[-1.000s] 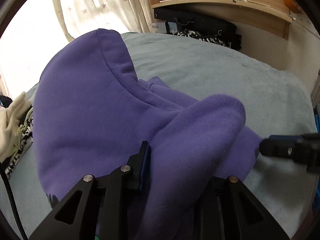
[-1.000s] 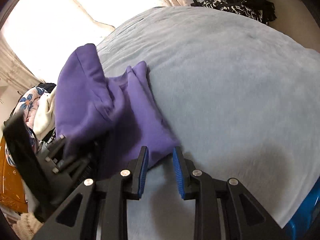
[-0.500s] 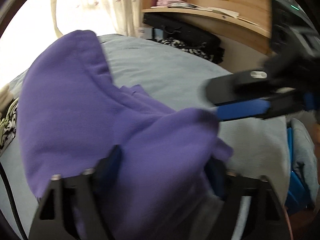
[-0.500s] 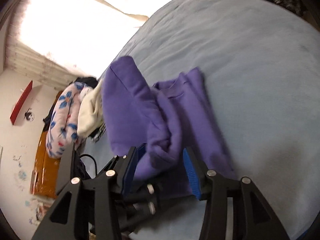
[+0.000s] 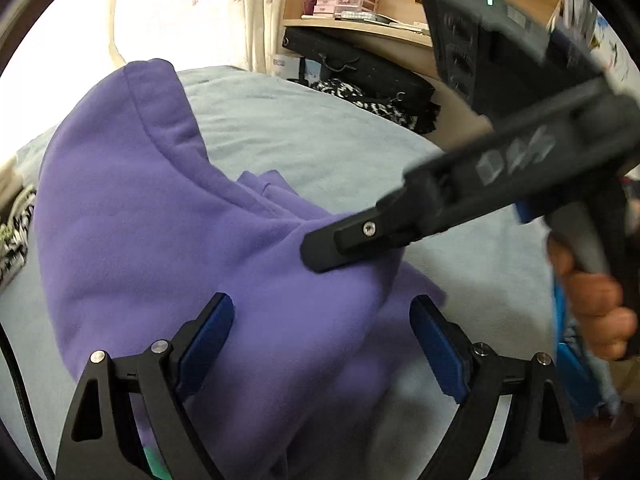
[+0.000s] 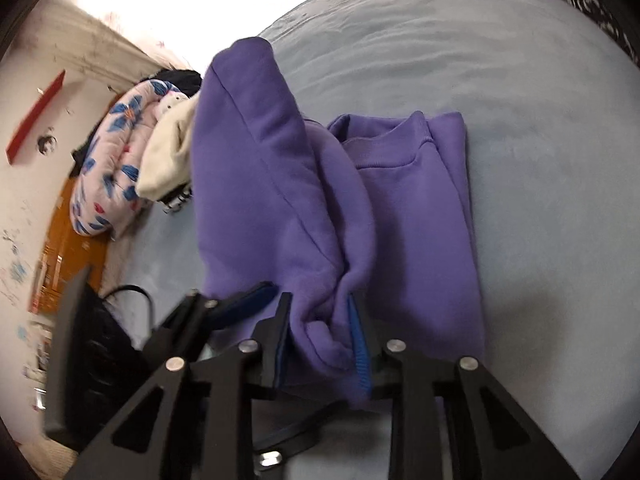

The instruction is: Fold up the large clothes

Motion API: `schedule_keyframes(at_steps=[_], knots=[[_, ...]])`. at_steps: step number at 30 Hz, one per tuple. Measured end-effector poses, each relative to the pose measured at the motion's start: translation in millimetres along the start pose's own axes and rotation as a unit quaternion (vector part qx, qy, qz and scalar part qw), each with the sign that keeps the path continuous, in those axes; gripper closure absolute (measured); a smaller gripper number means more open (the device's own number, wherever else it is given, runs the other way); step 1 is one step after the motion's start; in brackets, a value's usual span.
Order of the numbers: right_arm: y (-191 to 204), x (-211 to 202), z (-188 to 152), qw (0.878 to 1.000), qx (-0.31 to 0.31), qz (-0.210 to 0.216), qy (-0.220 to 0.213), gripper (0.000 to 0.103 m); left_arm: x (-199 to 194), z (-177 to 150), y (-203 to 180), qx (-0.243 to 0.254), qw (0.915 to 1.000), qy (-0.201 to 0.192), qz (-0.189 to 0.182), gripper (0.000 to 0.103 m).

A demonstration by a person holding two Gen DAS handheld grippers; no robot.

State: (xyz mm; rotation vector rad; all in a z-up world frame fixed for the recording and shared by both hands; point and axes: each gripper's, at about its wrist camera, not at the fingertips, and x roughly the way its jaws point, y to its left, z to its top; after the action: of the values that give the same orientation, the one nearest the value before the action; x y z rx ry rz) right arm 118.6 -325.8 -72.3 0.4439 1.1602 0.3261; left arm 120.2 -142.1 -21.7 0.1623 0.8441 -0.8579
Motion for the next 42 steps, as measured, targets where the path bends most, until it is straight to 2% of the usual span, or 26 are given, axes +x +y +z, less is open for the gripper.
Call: schedule_keyframes(at_steps=[2, 4, 8, 10, 12, 13, 15, 17, 21, 23, 28, 31, 33, 36, 40, 42], knots=[[3.2, -1.8, -5.6, 1.0, -0.018, -0.023, -0.005, 0.082, -15.0, -3.3, 7.5, -0.013, 0.9998, 0.003, -0.017, 0.014], [1.6, -6.0, -10.1, 0.999, -0.022, -0.03, -0.011, 0.082, -38.6, -7.3, 22.7, -0.025, 0.9995, -0.009, -0.015, 0.014], [-3.6, -19.9, -19.1, 0.998, -0.018, -0.04, -0.035, 0.083, -68.4, -3.0, 63.9, -0.064, 0.9965, -0.038, 0.038, 0.014], [-5.5, -29.2, -23.4, 0.998, -0.016, -0.043, -0.048, 0.084, -74.8, 6.9, 93.3, -0.102, 0.9901, -0.045, 0.085, 0.015], [-2.2, -39.9, -28.3, 0.997, -0.018, -0.048, -0.064, 0.084, -73.6, 17.3, 113.8, -0.132, 0.9839, -0.041, 0.113, 0.023], [-0.7, -43.3, -30.0, 0.996, -0.019, -0.05, -0.069, 0.084, -72.7, 22.6, 122.6, -0.144, 0.9817, -0.039, 0.118, 0.03], [3.1, -50.9, -35.6, 0.995, -0.023, -0.055, -0.08, 0.085, -61.2, 40.0, 132.7, -0.155, 0.9787, -0.036, 0.129, 0.034], [4.3, -54.5, -39.3, 0.994, -0.022, -0.059, -0.084, 0.086, -50.3, 56.2, 139.5, -0.152, 0.9778, -0.036, 0.14, 0.038], [-2.1, -54.6, -46.4, 0.993, -0.013, -0.073, -0.087, 0.086, -20.3, 81.9, 137.2, -0.131, 0.9781, -0.018, 0.161, 0.039], [-13.2, -53.6, -49.6, 0.993, 0.005, -0.08, -0.09, 0.087, -2.5, 91.7, 138.9, -0.125, 0.9794, -0.007, 0.159, 0.039], [-48.3, -43.1, -62.3, 0.991, 0.058, -0.09, -0.084, 0.089, 25.1, 100.9, 126.1, -0.114, 0.9838, 0.015, 0.138, 0.039], [-68.3, -15.2, -68.4, 0.991, 0.082, -0.093, -0.056, 0.089, 45.5, 100.3, 114.5, -0.082, 0.9839, 0.026, 0.157, 0.035], [-77.8, 1.7, -70.1, 0.99, 0.093, -0.092, -0.045, 0.089, 57.4, 96.8, 101.7, -0.047, 0.9818, 0.025, 0.182, 0.031], [-70.5, 2.9, -64.7, 0.991, 0.074, -0.106, -0.038, 0.087, 63.7, 94.2, 87.6, -0.019, 0.9767, 0.018, 0.213, 0.028], [-51.3, -18.0, -43.9, 0.99, 0.043, -0.127, -0.038, 0.081, 59.7, 95.5, 90.5, -0.04, 0.9784, 0.016, 0.202, 0.025], [-48.0, -31.0, -26.4, 0.991, 0.037, -0.118, -0.059, 0.072, 56.9, 95.5, 96.0, -0.053, 0.9798, 0.016, 0.192, 0.024]])
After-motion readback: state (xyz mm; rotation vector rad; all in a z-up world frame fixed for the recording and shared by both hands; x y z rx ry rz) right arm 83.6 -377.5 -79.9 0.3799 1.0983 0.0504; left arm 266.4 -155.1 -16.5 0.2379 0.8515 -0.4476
